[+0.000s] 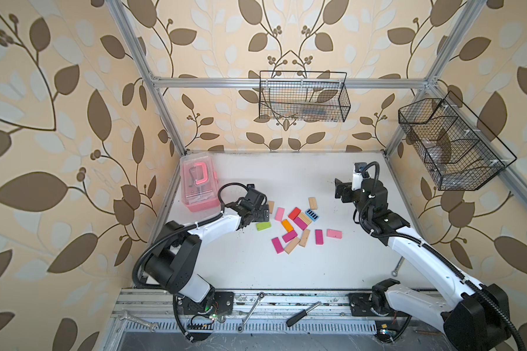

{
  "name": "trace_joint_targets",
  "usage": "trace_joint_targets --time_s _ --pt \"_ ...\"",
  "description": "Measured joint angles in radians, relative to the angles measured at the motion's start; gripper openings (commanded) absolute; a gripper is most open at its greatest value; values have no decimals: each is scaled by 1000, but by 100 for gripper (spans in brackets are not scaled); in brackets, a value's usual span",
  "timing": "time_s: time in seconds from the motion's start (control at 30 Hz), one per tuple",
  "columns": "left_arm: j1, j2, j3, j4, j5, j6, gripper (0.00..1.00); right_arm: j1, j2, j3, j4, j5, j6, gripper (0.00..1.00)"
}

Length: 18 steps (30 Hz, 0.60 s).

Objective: Assemble the number 7 with building blocks
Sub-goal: Move the building block to the center of the board.

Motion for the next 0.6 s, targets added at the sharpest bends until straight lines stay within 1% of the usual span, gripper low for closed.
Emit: trace_joint_targets --time_s 0.1,0.17,0.27,0.33,0.4,0.47,0.6 --pt "-14 95 59 -29 46 11 99 53 36 0 -48 -26 16 94" --pt "-18 140 99 -46 64 32 99 94 63 0 -69 -48 24 96" --pt "-18 184 151 -55 78 63 99 165 105 0 -83 -71 37 97" --pt "-18 202 184 -67 82 84 99 208 134 -1 -83 -86 47 100" --pt "-18 230 230 -85 81 105 94 241 163 -1 -84 -97 59 100" --pt "-18 268 285 -103 76 124 91 264 187 -1 -84 -108 71 100" --pt "-18 322 360 -134 68 146 85 277 205 -10 -84 -132 97 100"
